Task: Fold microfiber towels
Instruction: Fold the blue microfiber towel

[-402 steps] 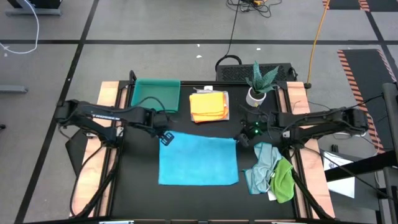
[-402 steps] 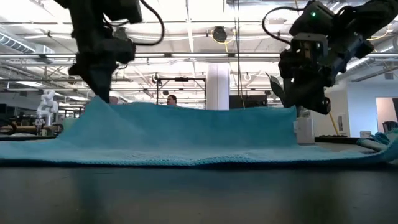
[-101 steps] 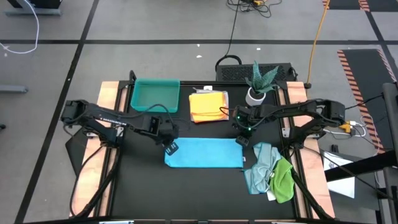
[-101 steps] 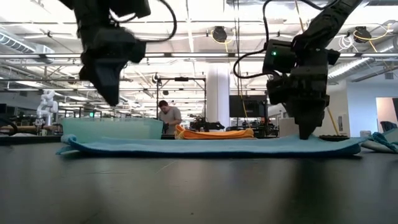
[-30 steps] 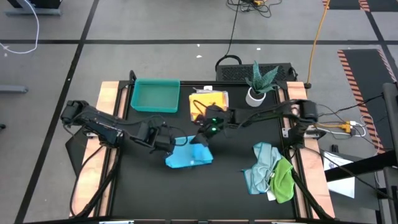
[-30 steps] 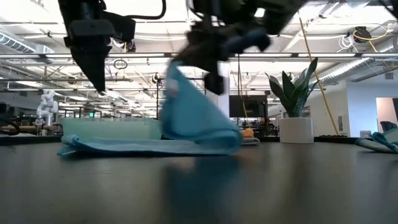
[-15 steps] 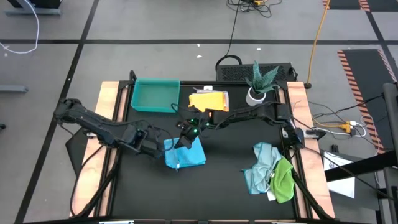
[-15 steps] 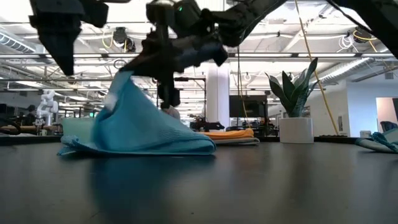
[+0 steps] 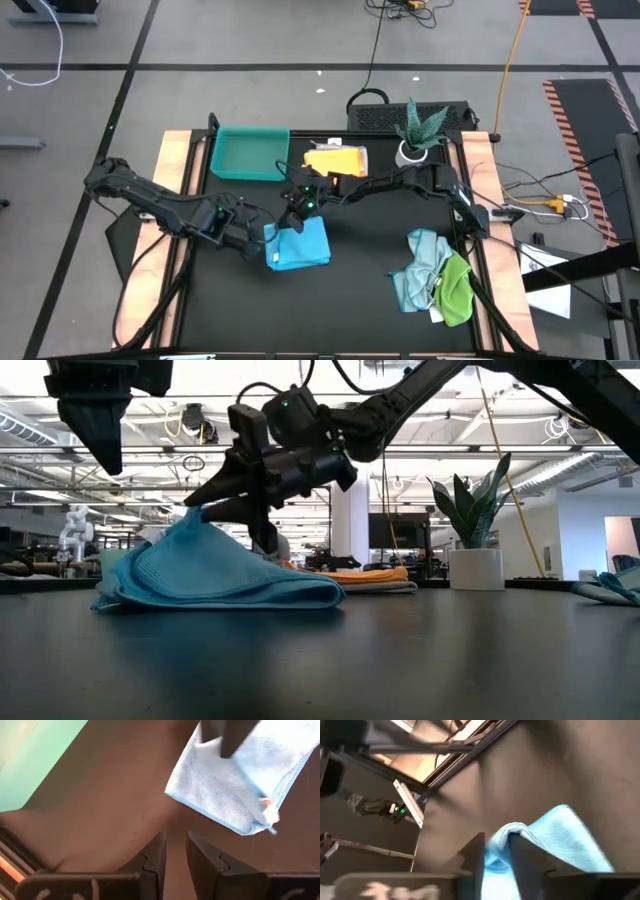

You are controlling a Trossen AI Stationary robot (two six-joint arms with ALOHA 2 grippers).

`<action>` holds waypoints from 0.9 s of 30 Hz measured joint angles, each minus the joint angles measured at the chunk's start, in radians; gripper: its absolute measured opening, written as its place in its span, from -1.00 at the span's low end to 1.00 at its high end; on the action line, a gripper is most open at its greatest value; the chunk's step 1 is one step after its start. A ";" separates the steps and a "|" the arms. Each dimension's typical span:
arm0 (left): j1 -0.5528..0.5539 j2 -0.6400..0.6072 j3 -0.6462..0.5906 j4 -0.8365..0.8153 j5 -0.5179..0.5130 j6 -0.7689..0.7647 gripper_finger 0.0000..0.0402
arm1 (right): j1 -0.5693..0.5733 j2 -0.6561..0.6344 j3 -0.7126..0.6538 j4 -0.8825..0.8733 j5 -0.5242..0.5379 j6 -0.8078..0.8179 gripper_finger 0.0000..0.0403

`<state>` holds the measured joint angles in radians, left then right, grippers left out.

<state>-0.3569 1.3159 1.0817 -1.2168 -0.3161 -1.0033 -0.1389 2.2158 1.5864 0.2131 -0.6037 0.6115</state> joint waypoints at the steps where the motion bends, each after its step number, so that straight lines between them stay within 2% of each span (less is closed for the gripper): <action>1: 0.000 0.000 0.000 0.002 0.000 -0.002 -0.62 | -0.001 0.000 0.000 0.000 0.001 0.002 -0.49; 6: 0.000 0.000 0.000 0.002 0.000 -0.022 -0.62 | 0.011 0.000 0.000 0.010 -0.004 0.016 -0.16; 8: 0.005 0.000 0.000 0.000 -0.005 -0.050 -0.62 | 0.011 -0.006 0.000 0.029 -0.047 0.040 -0.08; 13: 0.041 0.000 0.000 -0.012 -0.009 -0.314 -0.62 | 0.009 -0.098 0.000 -0.006 -0.088 0.014 -0.02; 16: 0.031 0.000 -0.002 0.014 -0.003 -0.412 -0.62 | 0.012 -0.193 0.000 -0.131 -0.057 -0.081 -0.06; 19: 0.010 0.000 -0.049 0.160 0.013 -0.470 -0.62 | 0.020 -0.290 0.000 -0.309 0.027 -0.199 -0.10; 22: -0.011 0.000 -0.154 0.386 0.025 -0.525 -0.62 | 0.024 -0.386 -0.001 -0.464 0.125 -0.289 -0.12; 27: -0.017 0.002 -0.322 0.723 0.064 -0.590 -0.62 | 0.030 -0.520 -0.005 -0.619 0.225 -0.355 -0.12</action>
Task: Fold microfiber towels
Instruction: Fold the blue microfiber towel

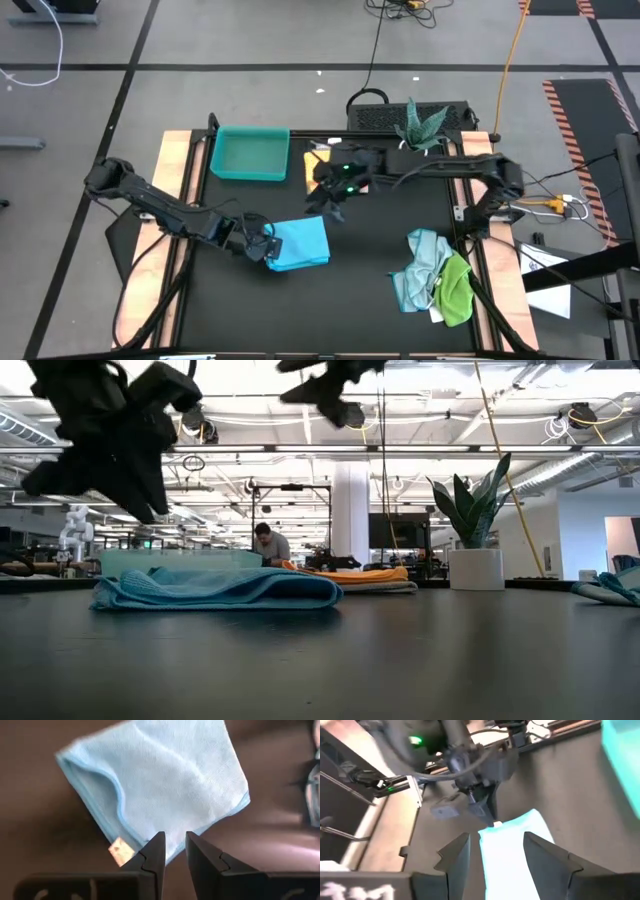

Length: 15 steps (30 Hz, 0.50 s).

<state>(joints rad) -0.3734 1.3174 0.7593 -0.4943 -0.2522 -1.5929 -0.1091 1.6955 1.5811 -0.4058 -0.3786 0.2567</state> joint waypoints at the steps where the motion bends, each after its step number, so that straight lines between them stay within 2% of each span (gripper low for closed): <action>1: 0.000 0.000 -0.018 0.030 0.016 -0.018 -0.62 | 0.001 -0.024 -0.008 -0.005 0.014 -0.010 -0.12; 7: -0.022 0.008 -0.037 0.078 0.120 -0.033 -0.62 | -0.009 -0.150 -0.091 -0.003 0.045 -0.019 -0.13; 15: -0.040 0.038 -0.037 0.032 0.156 -0.066 -0.62 | -0.024 -0.228 -0.248 0.049 0.068 0.027 -0.13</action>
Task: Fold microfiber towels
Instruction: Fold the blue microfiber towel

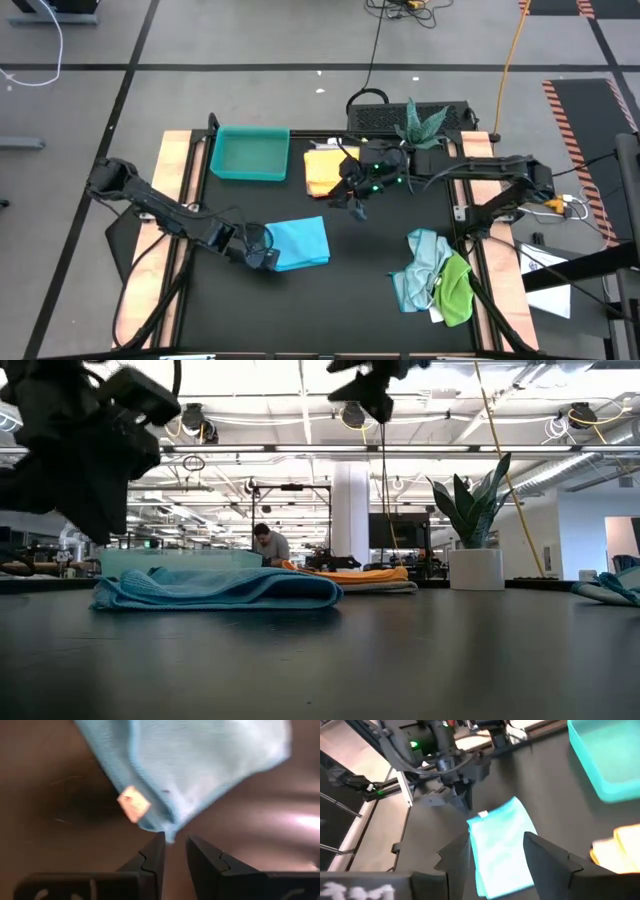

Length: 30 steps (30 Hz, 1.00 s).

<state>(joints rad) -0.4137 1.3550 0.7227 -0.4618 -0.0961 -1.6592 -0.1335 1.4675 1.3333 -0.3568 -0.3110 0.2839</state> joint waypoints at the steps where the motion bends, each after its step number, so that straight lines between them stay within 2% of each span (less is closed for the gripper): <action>1: 0.001 0.008 0.000 -0.004 0.004 -0.001 -0.62 | -0.001 -0.002 -0.017 0.016 0.000 0.010 -0.13; 9: 0.044 0.084 0.001 0.093 0.021 0.017 -0.62 | -0.004 -0.004 -0.091 0.095 -0.004 0.059 -0.13; 18: 0.088 0.104 0.001 0.113 0.023 0.068 -0.62 | -0.004 -0.004 -0.091 0.117 -0.005 0.067 -0.13; 25: 0.091 0.106 0.000 0.085 0.119 0.067 -0.62 | -0.004 -0.004 -0.091 0.122 -0.005 0.064 -0.13; 30: 0.091 0.106 0.000 0.086 0.122 0.061 -0.62 | -0.004 -0.004 -0.091 0.121 -0.005 0.064 -0.13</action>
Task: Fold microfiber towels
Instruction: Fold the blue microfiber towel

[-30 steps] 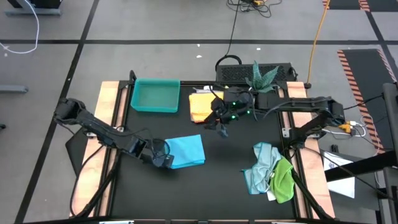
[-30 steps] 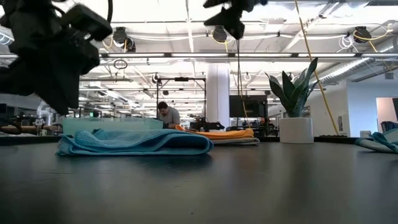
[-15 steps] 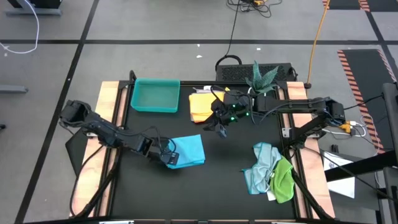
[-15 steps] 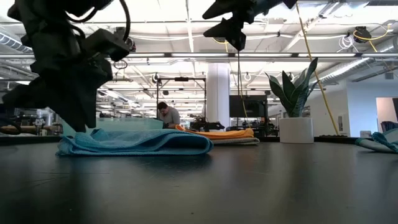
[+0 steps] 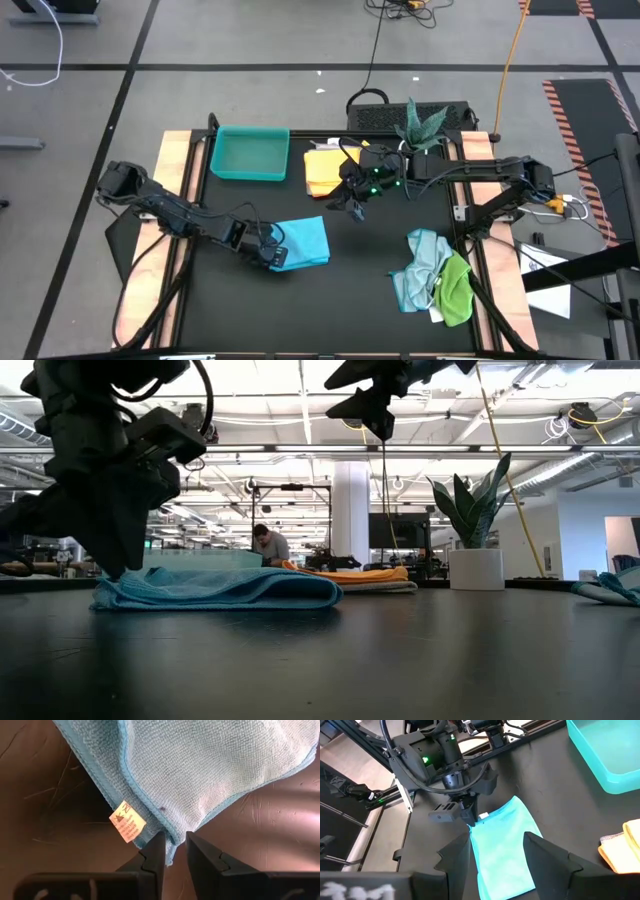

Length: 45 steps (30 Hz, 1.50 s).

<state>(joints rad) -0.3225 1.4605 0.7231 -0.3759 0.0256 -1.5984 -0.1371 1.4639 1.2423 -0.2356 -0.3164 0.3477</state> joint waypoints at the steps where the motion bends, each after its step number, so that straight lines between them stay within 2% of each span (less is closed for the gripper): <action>1: 0.000 0.000 0.000 -0.001 -0.003 0.000 -0.62 | 0.000 0.000 0.000 0.000 0.000 0.000 -0.13; 7: 0.003 0.000 0.000 -0.052 -0.033 0.001 -0.62 | 0.000 0.000 0.000 0.000 -0.001 0.000 -0.13; 21: 0.009 0.022 0.000 -0.015 -0.056 0.006 -0.62 | 0.000 0.000 0.000 0.000 -0.001 -0.001 -0.13; 29: 0.011 0.112 0.000 0.128 -0.031 0.031 -0.62 | 0.000 0.000 0.000 0.000 -0.001 -0.001 -0.13; 34: 0.019 0.111 0.000 0.131 -0.034 0.042 -0.62 | 0.000 0.000 0.000 0.000 -0.001 -0.001 -0.13; 36: 0.019 0.109 0.000 0.134 -0.033 0.045 -0.67 | 0.000 0.000 0.000 0.000 -0.001 -0.001 -0.13; 41: 0.005 0.080 0.019 0.131 -0.033 0.065 -0.95 | 0.000 0.000 0.000 -0.001 -0.001 -0.001 -0.13; 45: -0.004 0.039 0.074 0.056 -0.075 0.078 -0.96 | -0.001 0.000 0.001 -0.001 -0.001 -0.004 -0.13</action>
<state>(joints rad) -0.3266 1.4995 0.7971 -0.3195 -0.0495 -1.5201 -0.1379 1.4639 1.2434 -0.2365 -0.3171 0.3435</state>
